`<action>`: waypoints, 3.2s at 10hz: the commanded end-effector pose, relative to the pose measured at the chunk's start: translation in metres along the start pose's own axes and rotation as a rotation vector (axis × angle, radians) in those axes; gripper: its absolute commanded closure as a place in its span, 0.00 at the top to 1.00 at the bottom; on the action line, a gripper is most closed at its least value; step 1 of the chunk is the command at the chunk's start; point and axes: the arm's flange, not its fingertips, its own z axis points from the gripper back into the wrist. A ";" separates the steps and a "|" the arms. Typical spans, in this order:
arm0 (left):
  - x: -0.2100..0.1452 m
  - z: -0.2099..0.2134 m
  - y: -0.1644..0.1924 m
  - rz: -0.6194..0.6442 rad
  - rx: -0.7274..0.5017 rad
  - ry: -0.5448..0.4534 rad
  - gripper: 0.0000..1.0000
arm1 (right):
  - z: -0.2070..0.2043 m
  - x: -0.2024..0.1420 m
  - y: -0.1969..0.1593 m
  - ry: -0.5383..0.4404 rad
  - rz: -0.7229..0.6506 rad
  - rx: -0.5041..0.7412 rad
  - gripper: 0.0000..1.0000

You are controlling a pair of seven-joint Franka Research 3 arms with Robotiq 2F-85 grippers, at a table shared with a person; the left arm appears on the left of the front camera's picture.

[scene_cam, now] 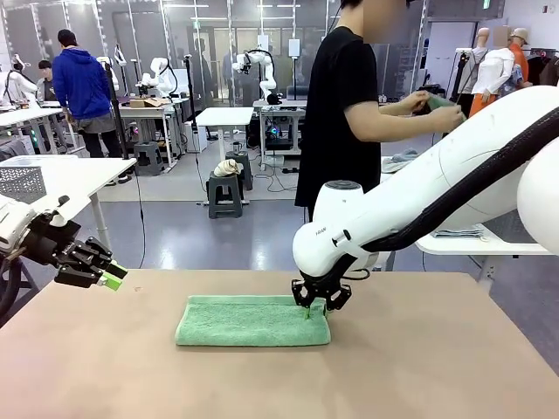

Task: Fold the towels and place them in the basket.
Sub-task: When a person lays out a Towel with hook on the table, fold it in half twice.

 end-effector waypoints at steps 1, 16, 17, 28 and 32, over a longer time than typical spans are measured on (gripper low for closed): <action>0.001 0.002 -0.001 -0.015 -0.002 -0.011 0.40 | -0.009 0.003 0.002 0.013 0.007 -0.015 0.31; 0.001 0.002 -0.001 -0.015 -0.002 -0.011 0.40 | 0.097 -0.019 -0.016 -0.057 0.206 -0.196 0.00; 0.001 0.002 -0.001 -0.015 -0.002 -0.011 0.40 | 0.101 -0.017 0.012 -0.057 0.205 -0.222 0.00; 0.001 0.002 -0.001 -0.015 -0.002 -0.011 0.40 | 0.039 -0.023 0.160 0.028 0.125 -0.133 0.00; 0.001 0.002 -0.001 -0.015 -0.002 -0.011 0.40 | 0.036 -0.026 0.160 -0.017 0.091 -0.062 0.44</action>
